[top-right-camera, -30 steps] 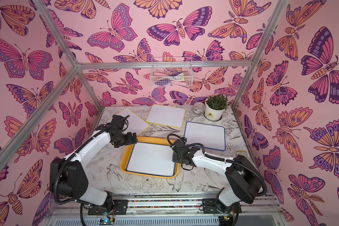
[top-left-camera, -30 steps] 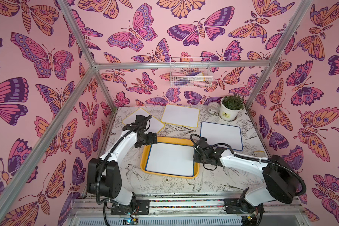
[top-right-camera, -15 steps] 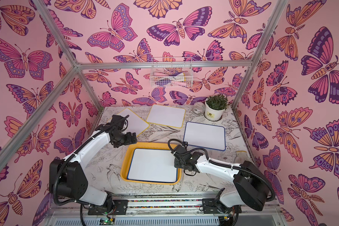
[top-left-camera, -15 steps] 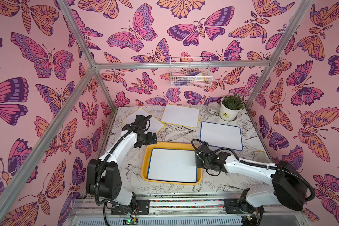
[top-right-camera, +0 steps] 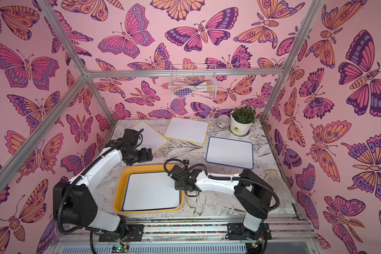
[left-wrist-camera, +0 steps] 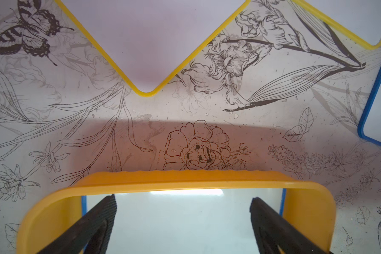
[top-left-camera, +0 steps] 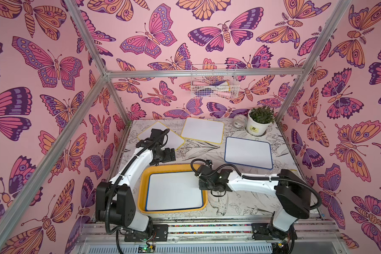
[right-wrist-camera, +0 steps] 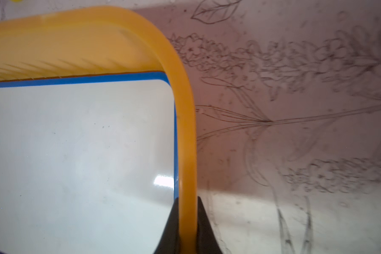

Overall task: Put the whiteboard into the storage box
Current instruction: Move the storage box to the corner of the board.

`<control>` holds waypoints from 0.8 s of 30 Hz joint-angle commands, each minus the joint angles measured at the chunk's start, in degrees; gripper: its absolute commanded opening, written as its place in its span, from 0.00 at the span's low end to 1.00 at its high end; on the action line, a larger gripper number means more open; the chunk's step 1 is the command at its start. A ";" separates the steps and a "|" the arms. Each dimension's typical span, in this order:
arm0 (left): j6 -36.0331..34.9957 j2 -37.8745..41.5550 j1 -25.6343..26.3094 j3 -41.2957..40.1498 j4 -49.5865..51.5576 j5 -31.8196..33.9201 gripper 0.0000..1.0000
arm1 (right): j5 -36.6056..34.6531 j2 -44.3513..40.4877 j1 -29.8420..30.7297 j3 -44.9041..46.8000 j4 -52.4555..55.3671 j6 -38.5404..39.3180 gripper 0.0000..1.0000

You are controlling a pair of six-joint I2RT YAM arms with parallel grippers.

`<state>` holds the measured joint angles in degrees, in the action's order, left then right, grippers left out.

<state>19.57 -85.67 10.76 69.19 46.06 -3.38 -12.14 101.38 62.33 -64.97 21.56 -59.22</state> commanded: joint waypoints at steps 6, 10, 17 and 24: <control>0.37 1.51 -2.04 0.71 1.14 1.18 0.97 | 3.54 10.59 3.86 -16.53 -6.46 -5.06 0.31; 0.55 1.91 -2.66 0.60 1.06 1.03 0.97 | 2.33 8.64 3.77 -15.97 -6.88 -3.64 0.48; 1.08 2.90 -3.05 0.41 0.67 -0.63 0.99 | -5.31 -7.38 -1.70 0.26 -7.32 0.18 0.74; 1.35 3.58 -1.96 0.11 -0.12 -3.40 0.99 | -0.77 -20.87 -18.87 11.03 -4.30 9.22 0.91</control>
<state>20.23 -83.61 8.25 69.19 46.06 -5.10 -14.09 81.82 48.71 -55.66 14.44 -55.29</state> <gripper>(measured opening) 0.988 0.906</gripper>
